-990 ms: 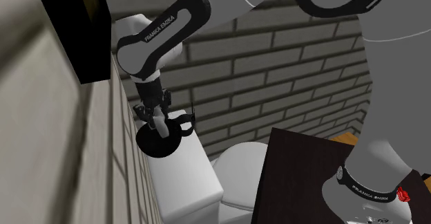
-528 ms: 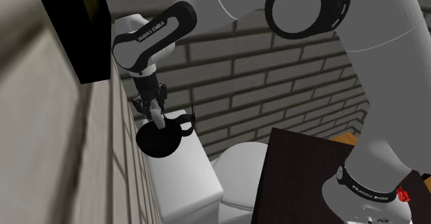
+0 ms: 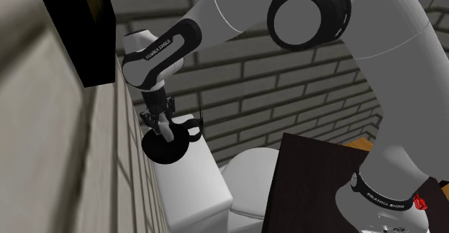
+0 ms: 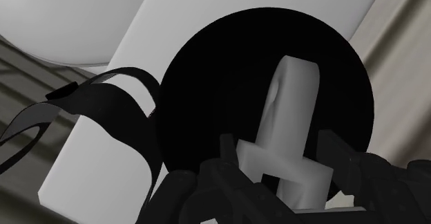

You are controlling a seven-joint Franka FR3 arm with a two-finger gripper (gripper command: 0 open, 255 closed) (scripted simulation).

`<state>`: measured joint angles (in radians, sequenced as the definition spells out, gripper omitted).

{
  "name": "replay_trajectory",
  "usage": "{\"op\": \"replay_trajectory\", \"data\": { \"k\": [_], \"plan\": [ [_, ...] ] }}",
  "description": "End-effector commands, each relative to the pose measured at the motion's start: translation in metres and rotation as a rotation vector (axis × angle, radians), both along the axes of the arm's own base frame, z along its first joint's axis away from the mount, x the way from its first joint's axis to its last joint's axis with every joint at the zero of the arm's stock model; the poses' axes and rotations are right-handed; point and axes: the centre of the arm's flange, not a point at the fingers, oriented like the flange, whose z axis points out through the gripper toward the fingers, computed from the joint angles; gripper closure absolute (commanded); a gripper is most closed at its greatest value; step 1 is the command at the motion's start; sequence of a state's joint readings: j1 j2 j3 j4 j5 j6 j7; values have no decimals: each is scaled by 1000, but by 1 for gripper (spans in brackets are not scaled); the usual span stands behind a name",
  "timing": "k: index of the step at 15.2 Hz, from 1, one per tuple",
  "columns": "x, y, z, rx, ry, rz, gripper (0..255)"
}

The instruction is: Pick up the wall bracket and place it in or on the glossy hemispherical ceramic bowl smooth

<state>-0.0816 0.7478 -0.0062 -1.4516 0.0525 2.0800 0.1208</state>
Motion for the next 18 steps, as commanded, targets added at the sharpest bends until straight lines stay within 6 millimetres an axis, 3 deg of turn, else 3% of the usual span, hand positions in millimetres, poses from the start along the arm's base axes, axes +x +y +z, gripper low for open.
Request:
{"op": "replay_trajectory", "data": {
  "k": [1,4,11,12,17,18],
  "plan": [
    [0,-1,-10,0,-1,0,255],
    [0,-1,-24,0,-1,0,255],
    [0,-1,-24,0,-1,0,255],
    [0,-1,-24,0,-1,0,0],
    [0,-1,-24,0,-1,0,0],
    [1,-2,-11,0,-1,0,0]
  ]
}}
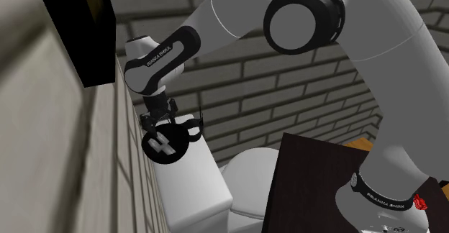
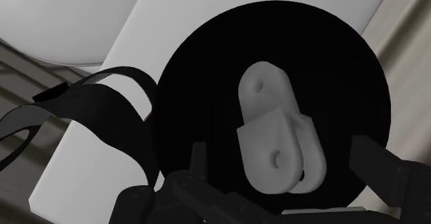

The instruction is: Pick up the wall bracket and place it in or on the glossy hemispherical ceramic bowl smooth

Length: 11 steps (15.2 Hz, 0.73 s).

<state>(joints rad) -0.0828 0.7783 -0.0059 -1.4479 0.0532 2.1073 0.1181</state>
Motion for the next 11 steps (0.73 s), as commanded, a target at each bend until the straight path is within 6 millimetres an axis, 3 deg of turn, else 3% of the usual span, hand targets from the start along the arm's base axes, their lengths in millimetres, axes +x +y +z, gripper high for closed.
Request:
{"op": "replay_trajectory", "data": {
  "k": [1,3,11],
  "plan": [
    [2,-1,20,0,0,0,0],
    [5,-3,44,0,0,0,0],
    [5,-3,44,0,0,0,0]
  ]
}}
